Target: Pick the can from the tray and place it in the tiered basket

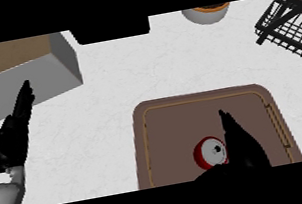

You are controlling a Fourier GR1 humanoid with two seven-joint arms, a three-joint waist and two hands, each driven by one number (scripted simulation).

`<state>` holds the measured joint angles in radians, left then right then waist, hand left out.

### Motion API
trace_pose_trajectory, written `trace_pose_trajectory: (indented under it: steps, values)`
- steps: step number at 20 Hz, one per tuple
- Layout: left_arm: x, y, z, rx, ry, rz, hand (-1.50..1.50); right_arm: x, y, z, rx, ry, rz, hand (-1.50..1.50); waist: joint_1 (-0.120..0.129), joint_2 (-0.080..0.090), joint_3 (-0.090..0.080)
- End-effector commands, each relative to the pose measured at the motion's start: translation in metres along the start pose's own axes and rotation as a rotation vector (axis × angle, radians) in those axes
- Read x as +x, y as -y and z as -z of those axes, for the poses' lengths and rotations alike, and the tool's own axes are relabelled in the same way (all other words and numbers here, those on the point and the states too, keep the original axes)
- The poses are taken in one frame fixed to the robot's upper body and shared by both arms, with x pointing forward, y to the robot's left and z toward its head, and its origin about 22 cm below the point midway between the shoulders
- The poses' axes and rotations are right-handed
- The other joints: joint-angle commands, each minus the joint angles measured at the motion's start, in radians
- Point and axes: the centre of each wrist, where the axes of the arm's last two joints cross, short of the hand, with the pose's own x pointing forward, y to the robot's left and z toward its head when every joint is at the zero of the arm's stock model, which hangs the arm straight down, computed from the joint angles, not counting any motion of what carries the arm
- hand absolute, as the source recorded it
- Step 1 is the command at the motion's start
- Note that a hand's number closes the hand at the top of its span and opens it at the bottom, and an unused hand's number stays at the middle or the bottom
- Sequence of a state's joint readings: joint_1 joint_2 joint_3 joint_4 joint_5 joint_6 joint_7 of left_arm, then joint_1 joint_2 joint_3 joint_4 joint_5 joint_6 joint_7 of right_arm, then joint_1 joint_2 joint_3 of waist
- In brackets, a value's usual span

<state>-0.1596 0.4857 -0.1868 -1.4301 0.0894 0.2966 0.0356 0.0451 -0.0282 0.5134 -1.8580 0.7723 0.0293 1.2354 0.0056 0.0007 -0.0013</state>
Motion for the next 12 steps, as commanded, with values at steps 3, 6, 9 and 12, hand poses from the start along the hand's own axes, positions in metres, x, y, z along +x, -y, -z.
trace_pose_trajectory:
  steps: [3,6,9,12]
  values:
    - [-0.004,0.003,0.002,0.011,-0.011,0.004,0.0,0.019,-0.007,0.004,0.05,-0.203,-0.018,-1.5,0.0,0.002,0.0]
    - [0.001,-0.01,0.008,0.002,0.012,0.007,0.0,0.013,-0.021,0.017,0.107,-0.213,-0.029,1.5,0.004,0.002,0.001]
    - [-0.002,0.017,-0.012,-0.01,0.0,0.015,0.0,0.018,-0.018,0.008,0.177,-0.102,-0.172,1.5,0.005,-0.002,0.001]
    - [0.006,-0.004,0.003,0.007,-0.011,0.01,0.0,0.016,-0.019,0.003,0.096,-0.072,-0.235,1.5,-0.004,-0.002,0.001]
